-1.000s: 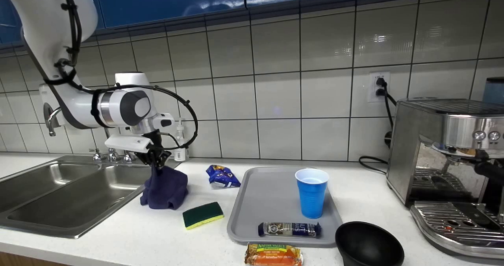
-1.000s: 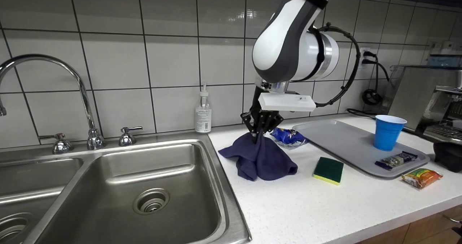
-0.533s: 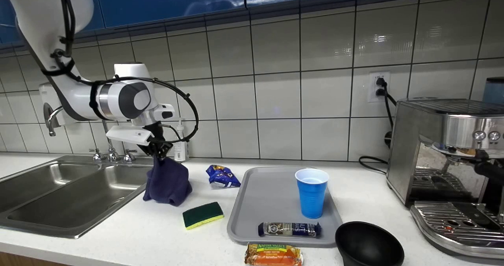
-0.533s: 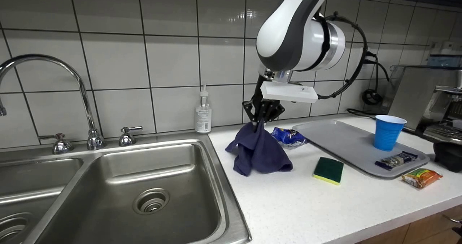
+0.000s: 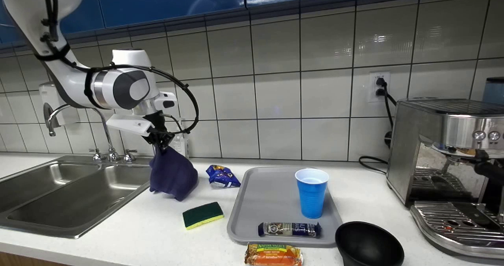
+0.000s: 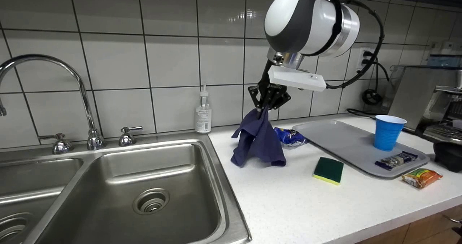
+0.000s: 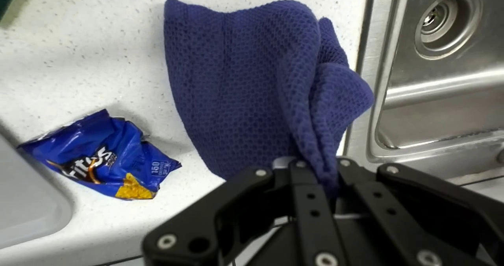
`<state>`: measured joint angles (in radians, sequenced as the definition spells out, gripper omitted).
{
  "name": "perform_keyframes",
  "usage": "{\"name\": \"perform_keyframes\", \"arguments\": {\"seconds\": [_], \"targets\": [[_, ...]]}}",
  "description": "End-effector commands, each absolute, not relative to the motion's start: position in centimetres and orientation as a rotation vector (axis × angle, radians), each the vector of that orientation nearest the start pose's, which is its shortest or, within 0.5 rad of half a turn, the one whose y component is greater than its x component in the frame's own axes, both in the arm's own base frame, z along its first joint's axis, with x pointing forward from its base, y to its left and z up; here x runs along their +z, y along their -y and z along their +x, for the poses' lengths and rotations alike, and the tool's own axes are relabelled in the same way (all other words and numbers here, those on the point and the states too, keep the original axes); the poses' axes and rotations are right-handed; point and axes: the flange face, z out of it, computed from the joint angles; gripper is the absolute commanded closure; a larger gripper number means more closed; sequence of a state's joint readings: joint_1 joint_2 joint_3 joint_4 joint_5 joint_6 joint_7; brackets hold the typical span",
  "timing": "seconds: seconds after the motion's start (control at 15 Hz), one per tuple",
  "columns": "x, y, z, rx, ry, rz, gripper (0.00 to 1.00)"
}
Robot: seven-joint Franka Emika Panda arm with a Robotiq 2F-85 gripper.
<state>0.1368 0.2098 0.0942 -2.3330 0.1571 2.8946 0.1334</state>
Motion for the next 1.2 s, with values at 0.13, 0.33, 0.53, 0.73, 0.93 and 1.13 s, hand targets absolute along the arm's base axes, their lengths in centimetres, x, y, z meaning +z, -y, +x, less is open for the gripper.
{"name": "perform_keyframes", "arguments": {"seconds": [0.13, 0.33, 0.53, 0.73, 0.93, 1.13], "targets": [[31.1, -9.5, 52.5, -0.565, -0.119, -2.917, 0.98], [32.2, -8.3, 52.2, -0.597, -0.150, -2.897, 0.98], [33.0, -7.0, 52.4, -0.626, -0.186, -2.876, 0.98], [33.8, -5.5, 52.7, -0.657, -0.225, -2.855, 0.98], [34.2, -4.1, 52.8, -0.671, -0.261, -2.836, 0.98], [34.3, -2.8, 52.9, -0.680, -0.292, -2.822, 0.98]]}}
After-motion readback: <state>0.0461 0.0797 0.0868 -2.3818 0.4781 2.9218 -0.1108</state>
